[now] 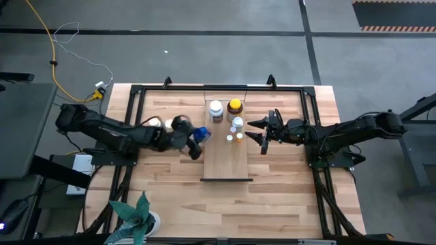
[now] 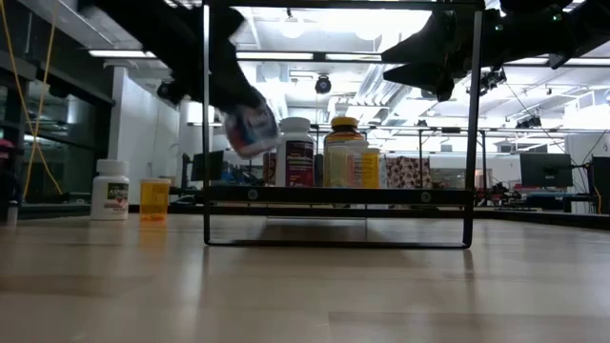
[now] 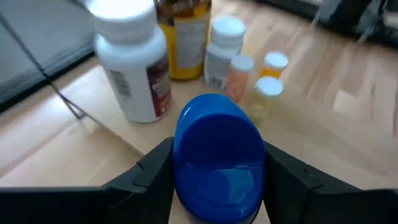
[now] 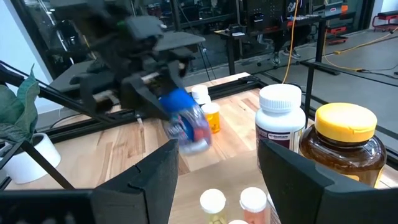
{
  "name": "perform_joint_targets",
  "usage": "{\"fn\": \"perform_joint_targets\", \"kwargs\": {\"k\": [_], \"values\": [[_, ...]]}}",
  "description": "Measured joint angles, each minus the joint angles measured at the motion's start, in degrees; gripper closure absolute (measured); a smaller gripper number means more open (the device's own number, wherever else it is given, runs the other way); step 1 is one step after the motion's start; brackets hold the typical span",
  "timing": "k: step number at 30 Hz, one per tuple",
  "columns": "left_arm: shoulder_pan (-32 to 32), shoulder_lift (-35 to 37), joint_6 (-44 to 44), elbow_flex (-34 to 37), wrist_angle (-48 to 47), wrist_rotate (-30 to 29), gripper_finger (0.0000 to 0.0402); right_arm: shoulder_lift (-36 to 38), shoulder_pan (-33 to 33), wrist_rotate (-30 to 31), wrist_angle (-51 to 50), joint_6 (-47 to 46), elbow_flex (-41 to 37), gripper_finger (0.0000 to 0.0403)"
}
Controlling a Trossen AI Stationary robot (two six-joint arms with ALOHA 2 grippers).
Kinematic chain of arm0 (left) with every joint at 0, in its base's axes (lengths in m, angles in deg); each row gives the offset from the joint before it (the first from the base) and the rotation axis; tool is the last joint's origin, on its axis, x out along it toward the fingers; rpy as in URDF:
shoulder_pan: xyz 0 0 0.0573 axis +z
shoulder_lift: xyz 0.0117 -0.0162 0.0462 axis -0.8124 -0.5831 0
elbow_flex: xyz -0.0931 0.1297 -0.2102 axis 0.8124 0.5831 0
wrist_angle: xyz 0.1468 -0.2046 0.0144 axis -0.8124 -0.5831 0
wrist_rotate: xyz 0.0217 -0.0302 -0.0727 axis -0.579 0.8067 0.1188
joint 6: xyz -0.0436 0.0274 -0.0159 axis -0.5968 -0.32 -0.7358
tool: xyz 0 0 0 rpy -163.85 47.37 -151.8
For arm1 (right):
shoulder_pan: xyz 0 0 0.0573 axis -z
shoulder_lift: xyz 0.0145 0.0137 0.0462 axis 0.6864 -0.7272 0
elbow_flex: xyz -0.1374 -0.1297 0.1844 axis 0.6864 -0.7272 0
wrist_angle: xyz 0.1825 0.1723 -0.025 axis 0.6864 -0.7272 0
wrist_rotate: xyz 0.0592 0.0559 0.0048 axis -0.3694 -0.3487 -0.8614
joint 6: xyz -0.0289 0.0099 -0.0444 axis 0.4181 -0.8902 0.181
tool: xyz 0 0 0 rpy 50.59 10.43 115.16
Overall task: Pick and place medicine bottles onto shelf by color
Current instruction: Put the blue pill bottle on the shelf
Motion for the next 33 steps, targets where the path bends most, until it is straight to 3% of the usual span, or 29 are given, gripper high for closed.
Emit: {"fn": "perform_joint_targets", "kwargs": {"k": [4, 16, 22, 28, 33], "values": [[5.02, -6.62, 4.56, -6.29, -1.62, 8.00, 0.0224, 0.00, -0.01, 0.00, -0.05, -0.01, 0.00, 0.0192], [10.95, -20.23, 15.44, -24.14, -17.06, 15.69, 0.0217, 0.00, -0.01, 0.02, -0.37, -0.01, 0.00, 0.0192], [12.29, -22.95, 17.87, -25.47, -17.32, 22.94, 0.0216, 0.00, 0.00, 0.02, -0.35, -0.01, 0.00, 0.0192], [13.16, -23.21, 19.43, -25.51, -17.48, 22.91, 0.0210, 0.00, 0.01, 0.02, -0.35, -0.03, 0.00, 0.0192], [13.16, -23.21, 22.66, -25.51, -16.87, 21.49, 0.0182, 0.00, 0.00, 0.03, -0.35, -0.02, 0.00, 0.0192]]}}
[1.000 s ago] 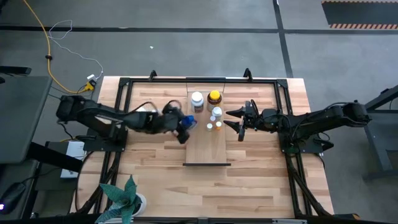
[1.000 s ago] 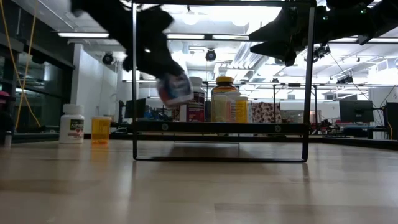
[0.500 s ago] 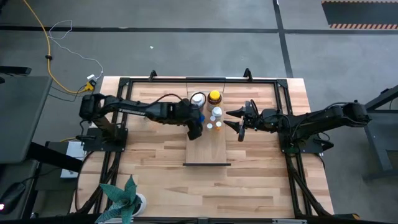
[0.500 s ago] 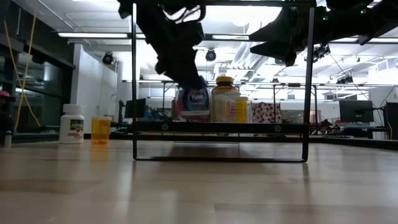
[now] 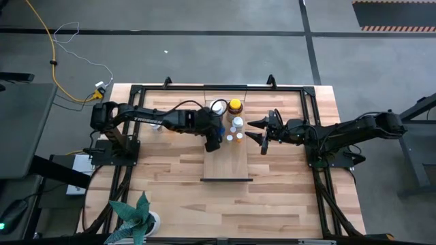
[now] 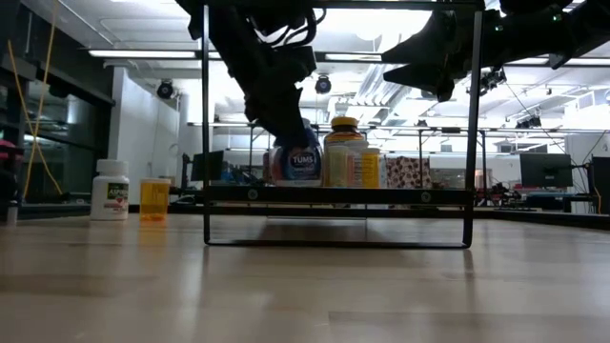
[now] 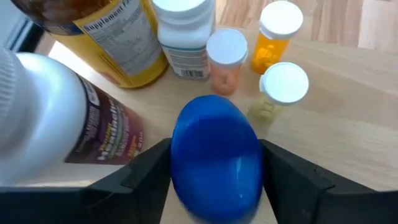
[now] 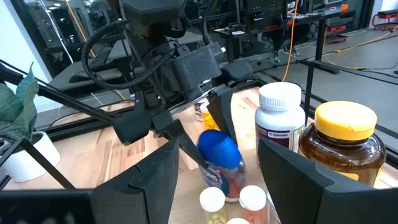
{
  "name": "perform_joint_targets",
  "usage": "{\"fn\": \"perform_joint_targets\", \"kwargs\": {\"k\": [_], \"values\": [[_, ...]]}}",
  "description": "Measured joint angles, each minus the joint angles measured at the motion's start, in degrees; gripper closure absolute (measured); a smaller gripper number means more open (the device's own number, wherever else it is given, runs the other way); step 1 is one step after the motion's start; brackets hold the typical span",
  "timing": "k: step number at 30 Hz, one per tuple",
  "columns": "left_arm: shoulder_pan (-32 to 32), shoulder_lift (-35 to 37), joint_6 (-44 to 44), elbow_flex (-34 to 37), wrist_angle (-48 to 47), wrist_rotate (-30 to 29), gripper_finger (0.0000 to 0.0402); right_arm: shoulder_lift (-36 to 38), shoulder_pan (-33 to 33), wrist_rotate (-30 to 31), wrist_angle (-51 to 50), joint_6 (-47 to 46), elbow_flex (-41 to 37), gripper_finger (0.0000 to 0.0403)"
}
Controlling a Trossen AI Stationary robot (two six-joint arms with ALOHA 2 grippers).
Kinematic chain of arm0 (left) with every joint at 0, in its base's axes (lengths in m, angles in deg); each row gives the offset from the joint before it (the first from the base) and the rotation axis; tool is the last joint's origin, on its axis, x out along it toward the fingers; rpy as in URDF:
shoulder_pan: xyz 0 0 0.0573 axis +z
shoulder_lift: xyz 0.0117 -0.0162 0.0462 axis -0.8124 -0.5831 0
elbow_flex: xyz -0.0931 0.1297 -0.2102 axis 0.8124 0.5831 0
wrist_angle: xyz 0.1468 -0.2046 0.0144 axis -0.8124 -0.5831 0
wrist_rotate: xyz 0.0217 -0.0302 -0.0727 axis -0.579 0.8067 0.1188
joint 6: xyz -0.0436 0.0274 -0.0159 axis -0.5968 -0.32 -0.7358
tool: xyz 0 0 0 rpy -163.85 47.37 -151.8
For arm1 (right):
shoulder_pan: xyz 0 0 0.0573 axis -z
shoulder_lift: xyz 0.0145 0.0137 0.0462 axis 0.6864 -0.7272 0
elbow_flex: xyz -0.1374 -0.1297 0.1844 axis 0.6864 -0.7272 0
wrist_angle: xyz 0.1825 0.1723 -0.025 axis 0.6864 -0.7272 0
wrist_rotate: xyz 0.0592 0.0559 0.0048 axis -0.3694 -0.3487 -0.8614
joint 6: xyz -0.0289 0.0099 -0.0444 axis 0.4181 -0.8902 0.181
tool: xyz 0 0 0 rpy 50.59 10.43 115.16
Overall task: Pick and place medicine bottles onto shelf by color
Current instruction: Put the blue pill bottle on the shelf, then put the medium orange pill bottle on the shelf
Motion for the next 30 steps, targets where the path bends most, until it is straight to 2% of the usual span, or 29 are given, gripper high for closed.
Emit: {"fn": "perform_joint_targets", "kwargs": {"k": [10, 19, 25, 30], "values": [[0.51, 2.63, 1.19, 0.00, -0.86, -1.31, 0.0121, 0.00, 0.00, 0.00, -0.02, -0.01, 0.00, 0.0192], [-0.05, 16.84, -5.54, 1.59, -5.07, -5.46, 0.0121, 0.02, 0.01, 0.00, -0.36, 0.01, 0.00, 0.0192], [-4.45, 31.23, -10.46, 13.18, -1.94, -12.94, 0.0121, 0.00, -0.01, 0.00, -0.97, -0.01, 0.00, 0.0192], [-6.99, 40.80, -14.07, 26.45, 2.46, -14.57, 0.0121, 0.00, -0.01, 0.02, -0.87, 0.00, 0.00, 0.0192]]}}
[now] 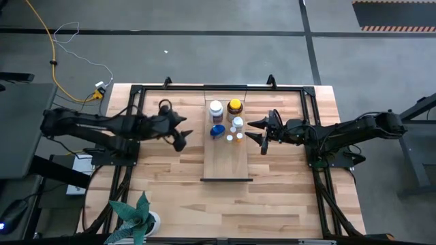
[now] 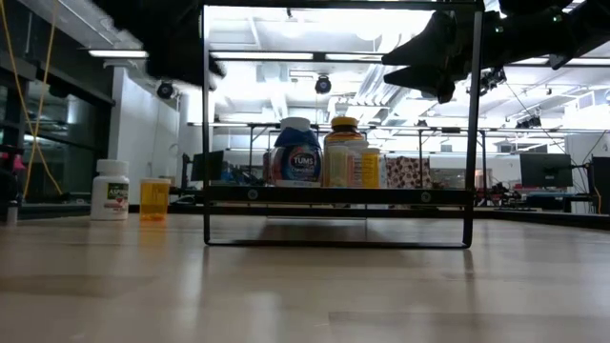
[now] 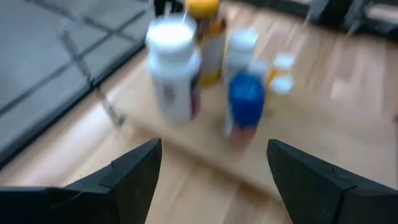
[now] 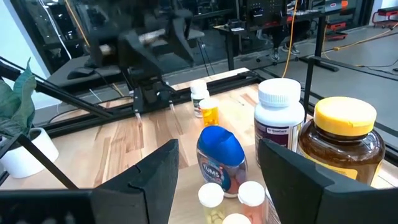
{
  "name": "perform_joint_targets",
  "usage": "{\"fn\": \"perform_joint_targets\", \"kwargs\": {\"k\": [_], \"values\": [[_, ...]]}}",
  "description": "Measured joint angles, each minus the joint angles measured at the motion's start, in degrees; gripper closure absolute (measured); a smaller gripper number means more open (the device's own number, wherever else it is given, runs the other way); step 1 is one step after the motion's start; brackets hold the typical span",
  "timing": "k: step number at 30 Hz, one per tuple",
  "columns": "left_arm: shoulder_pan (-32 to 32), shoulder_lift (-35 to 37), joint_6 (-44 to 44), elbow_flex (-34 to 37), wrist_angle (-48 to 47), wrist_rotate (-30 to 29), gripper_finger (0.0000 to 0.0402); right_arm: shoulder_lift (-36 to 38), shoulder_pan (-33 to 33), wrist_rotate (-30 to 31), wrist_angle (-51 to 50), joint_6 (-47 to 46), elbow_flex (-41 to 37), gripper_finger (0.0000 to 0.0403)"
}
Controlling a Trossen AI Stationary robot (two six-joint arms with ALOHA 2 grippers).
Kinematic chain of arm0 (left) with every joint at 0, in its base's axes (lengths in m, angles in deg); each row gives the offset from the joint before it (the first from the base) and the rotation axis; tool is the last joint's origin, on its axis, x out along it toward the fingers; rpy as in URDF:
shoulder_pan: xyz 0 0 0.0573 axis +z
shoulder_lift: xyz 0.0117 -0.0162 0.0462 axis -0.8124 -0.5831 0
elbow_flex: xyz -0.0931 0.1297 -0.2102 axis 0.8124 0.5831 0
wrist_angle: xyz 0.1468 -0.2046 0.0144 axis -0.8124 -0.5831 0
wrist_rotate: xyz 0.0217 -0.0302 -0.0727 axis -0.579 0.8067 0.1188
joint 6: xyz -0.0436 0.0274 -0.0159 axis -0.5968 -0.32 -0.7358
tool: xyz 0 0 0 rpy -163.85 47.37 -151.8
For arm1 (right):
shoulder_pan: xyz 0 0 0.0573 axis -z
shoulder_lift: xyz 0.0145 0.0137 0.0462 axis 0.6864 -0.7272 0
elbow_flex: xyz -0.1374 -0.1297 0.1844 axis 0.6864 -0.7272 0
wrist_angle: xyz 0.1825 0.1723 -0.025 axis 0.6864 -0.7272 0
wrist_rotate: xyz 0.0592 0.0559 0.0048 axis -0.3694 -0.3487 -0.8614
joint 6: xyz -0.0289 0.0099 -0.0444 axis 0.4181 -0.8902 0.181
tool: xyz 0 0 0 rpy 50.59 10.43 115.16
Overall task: Pick and place medicine bottles onto shelf by color
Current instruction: Put the medium orange pill bottle on the shelf
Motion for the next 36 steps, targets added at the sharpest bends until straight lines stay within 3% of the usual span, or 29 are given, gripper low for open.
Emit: {"fn": "perform_joint_targets", "kwargs": {"k": [6, 12, 15, 20, 26, 36], "values": [[7.39, 1.06, -6.85, 0.18, -13.25, 9.63, 0.0122, 0.02, 0.00, 0.00, 0.06, -0.91, 0.00, 0.0192], [18.00, -6.44, -5.29, -5.77, -26.64, 16.43, 0.0122, 0.00, 0.00, -0.01, 0.03, -1.05, 0.00, 0.0192], [22.52, -11.46, -3.00, -8.38, -31.55, 16.90, 0.0122, 0.00, 0.01, -0.01, 0.02, -1.05, 0.00, 0.0192], [27.77, -17.77, 0.72, -10.09, -32.40, 13.34, 0.0122, 0.01, 0.00, -0.02, 0.00, -1.03, 0.00, 0.0192], [31.25, -23.07, 2.49, -10.23, -32.38, 17.81, 0.0122, 0.00, 0.00, 0.00, 0.00, -0.42, 0.00, 0.0192], [31.77, -26.08, 3.65, -10.23, -32.39, 18.40, 0.0122, 0.00, 0.02, 0.00, 0.00, -0.42, 0.00, 0.0192]]}}
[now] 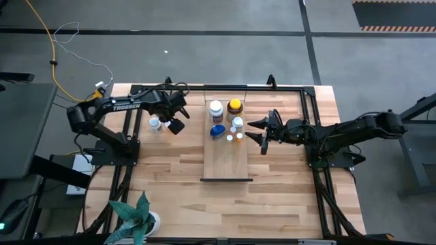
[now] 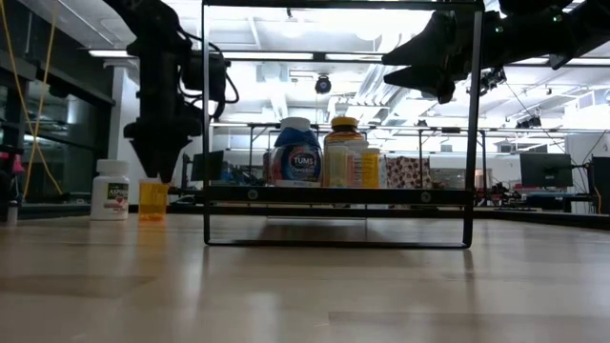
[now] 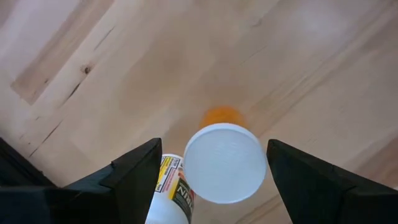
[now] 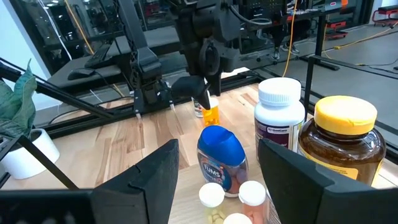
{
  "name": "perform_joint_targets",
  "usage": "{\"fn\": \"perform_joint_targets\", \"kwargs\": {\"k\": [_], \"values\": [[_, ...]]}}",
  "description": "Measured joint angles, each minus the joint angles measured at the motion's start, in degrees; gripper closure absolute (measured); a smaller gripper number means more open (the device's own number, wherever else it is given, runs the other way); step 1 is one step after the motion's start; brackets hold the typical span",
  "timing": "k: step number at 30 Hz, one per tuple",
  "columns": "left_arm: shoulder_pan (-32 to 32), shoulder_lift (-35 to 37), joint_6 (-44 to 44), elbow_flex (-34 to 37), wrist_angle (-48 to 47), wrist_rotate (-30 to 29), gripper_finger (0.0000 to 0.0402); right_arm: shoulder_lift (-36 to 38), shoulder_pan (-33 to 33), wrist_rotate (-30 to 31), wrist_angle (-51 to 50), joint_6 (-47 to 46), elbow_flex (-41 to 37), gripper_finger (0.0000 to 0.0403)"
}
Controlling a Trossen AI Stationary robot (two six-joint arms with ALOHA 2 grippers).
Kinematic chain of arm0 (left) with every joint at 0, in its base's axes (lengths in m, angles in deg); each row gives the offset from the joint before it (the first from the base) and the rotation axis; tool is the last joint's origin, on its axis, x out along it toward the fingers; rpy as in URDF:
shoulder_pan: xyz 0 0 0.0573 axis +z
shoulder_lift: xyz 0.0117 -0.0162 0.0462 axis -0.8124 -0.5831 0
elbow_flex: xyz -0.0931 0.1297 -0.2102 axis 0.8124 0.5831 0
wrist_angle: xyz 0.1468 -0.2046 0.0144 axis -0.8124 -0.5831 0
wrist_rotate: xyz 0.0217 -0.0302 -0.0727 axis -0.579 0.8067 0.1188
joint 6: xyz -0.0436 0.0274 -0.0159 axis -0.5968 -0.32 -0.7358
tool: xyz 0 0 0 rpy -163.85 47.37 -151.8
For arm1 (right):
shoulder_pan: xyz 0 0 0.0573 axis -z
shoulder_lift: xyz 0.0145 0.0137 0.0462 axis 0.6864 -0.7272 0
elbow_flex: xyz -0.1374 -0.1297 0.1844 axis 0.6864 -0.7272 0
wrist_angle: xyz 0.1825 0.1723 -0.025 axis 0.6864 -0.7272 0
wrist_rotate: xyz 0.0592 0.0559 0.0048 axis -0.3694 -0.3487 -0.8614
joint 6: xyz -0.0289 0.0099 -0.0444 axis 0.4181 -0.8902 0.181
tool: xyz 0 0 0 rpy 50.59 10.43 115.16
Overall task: Pick and place medicine bottles onto shelf by color
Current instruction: Put the medium orange pill bottle on the shelf
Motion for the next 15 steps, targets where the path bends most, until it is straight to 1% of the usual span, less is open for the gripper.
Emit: {"fn": "perform_joint_targets", "kwargs": {"k": [9, 15], "values": [[-0.07, -3.12, -0.37, 0.00, -1.09, -0.04, 0.0122, 0.00, -0.02, 0.00, 0.00, 0.00, 0.00, 0.0192], [-0.04, -5.18, 0.00, 0.00, -0.16, -0.59, 0.0122, 0.00, -0.01, -0.02, -0.02, 0.00, 0.00, 0.0192]]}}
